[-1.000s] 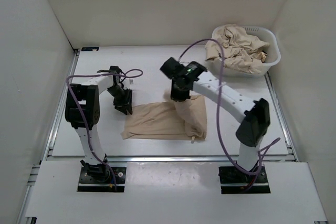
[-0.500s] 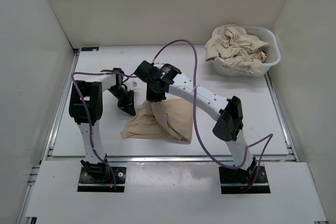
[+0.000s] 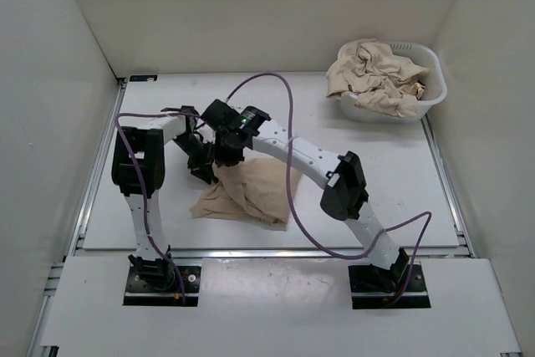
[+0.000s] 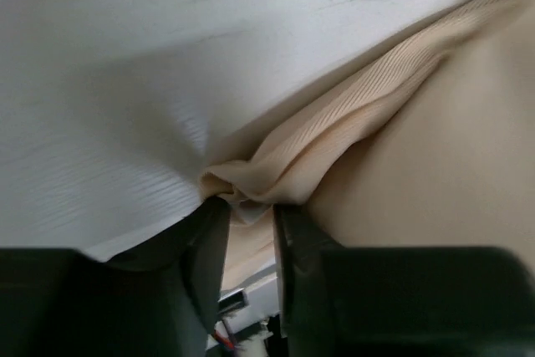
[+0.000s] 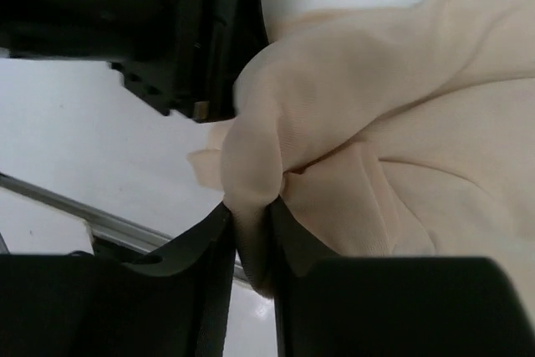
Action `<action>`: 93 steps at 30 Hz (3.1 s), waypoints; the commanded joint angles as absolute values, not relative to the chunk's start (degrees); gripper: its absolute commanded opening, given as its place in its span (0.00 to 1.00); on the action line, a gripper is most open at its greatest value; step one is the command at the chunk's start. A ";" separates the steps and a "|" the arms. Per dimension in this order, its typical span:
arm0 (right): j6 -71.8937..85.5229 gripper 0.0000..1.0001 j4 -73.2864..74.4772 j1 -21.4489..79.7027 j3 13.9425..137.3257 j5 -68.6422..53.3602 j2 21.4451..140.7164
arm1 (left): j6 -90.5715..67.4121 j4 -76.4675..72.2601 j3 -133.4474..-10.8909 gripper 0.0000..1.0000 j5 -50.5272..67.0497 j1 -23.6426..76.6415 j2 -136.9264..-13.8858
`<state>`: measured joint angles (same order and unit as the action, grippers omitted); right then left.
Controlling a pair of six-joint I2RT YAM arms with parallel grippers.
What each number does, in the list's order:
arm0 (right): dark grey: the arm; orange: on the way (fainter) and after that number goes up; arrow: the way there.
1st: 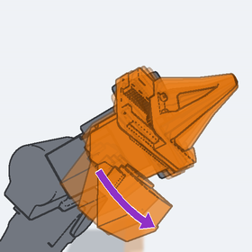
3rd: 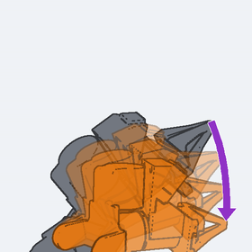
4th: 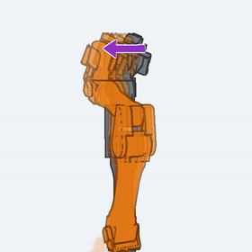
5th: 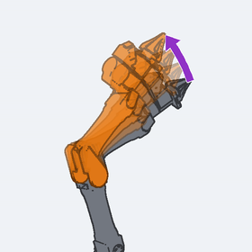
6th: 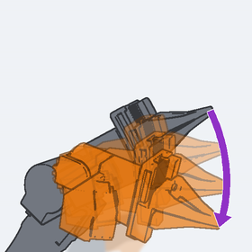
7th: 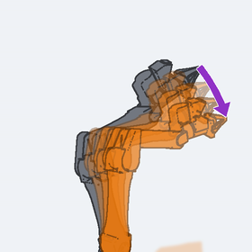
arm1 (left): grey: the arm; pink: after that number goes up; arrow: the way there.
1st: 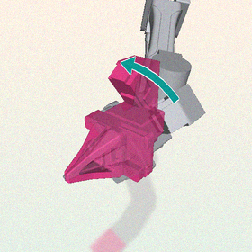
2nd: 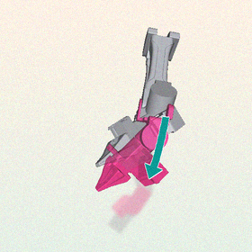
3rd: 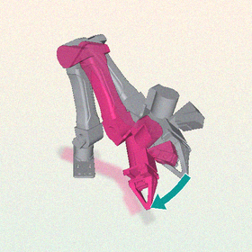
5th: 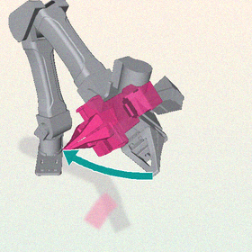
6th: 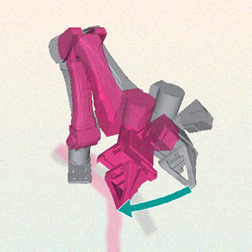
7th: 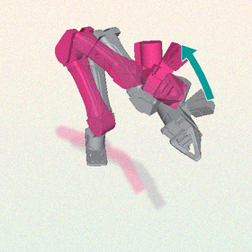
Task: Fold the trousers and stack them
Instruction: Fold the trousers
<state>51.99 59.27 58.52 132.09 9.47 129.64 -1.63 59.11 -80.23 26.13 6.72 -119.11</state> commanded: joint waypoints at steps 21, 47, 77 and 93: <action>50.88 0.67 36.31 50.98 69.90 -1.40 86.67 | 0.00 65.13 -79.83 0.82 16.44 5.35 -99.23; 46.15 0.47 16.44 43.33 49.04 -20.57 99.67 | 0.00 50.27 -49.66 0.76 -3.60 16.08 -93.52; 21.44 0.50 41.49 31.03 53.70 -16.96 91.76 | 0.00 63.11 -92.90 0.78 20.67 13.89 -118.90; 21.10 0.51 35.68 31.03 53.26 -21.20 90.00 | 0.00 66.71 -89.29 0.14 24.70 13.89 -117.42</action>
